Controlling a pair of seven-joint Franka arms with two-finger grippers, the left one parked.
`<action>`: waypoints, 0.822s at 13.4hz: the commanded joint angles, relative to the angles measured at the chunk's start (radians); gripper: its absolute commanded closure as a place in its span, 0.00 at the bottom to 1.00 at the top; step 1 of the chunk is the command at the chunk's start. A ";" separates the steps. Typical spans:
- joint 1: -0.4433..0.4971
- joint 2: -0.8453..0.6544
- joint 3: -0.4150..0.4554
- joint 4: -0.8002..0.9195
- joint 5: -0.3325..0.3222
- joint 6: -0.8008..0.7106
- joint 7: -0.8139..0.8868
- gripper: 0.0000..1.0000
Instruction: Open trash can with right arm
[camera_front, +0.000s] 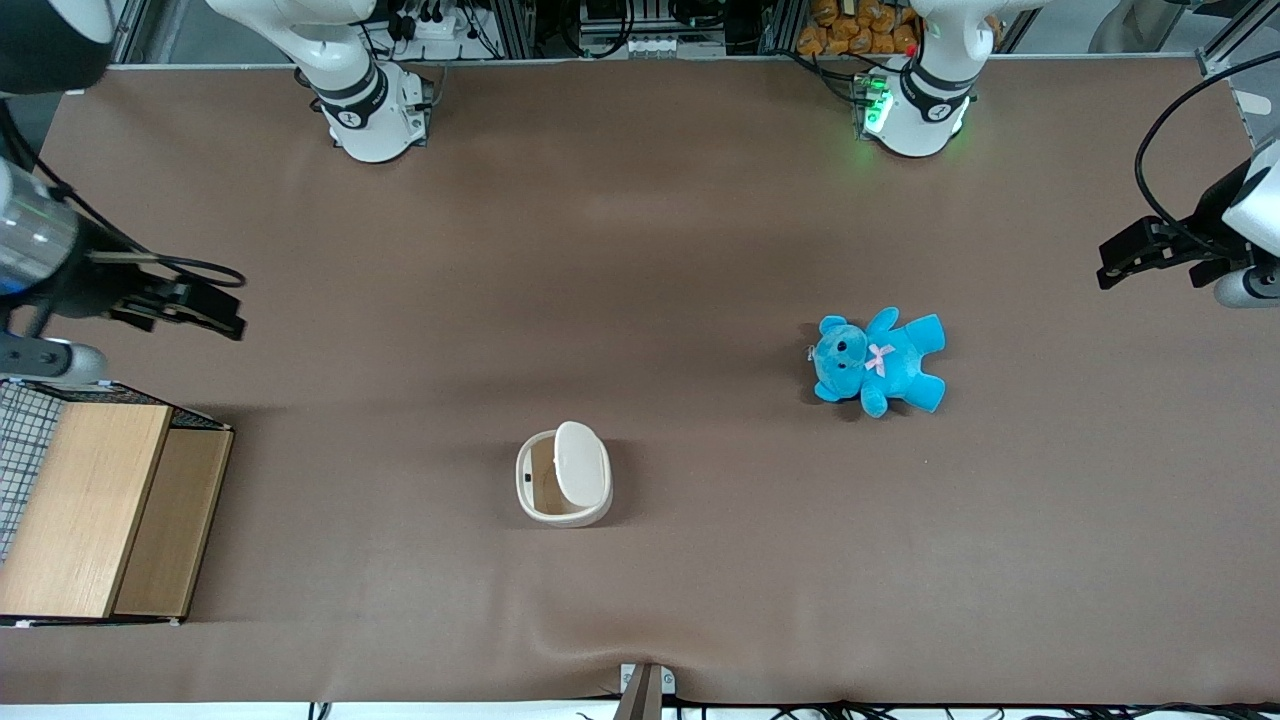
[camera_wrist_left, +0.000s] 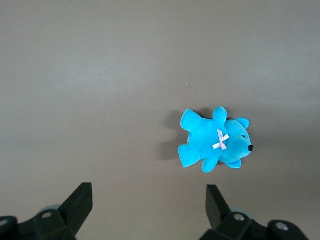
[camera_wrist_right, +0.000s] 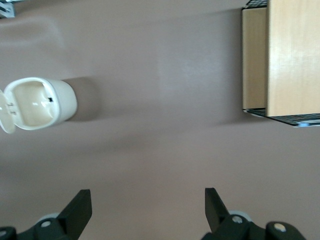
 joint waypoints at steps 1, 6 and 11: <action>-0.003 -0.056 -0.067 -0.035 0.021 -0.033 -0.099 0.00; -0.001 -0.192 -0.179 -0.190 0.027 -0.025 -0.218 0.00; 0.002 -0.313 -0.251 -0.364 0.029 0.034 -0.295 0.00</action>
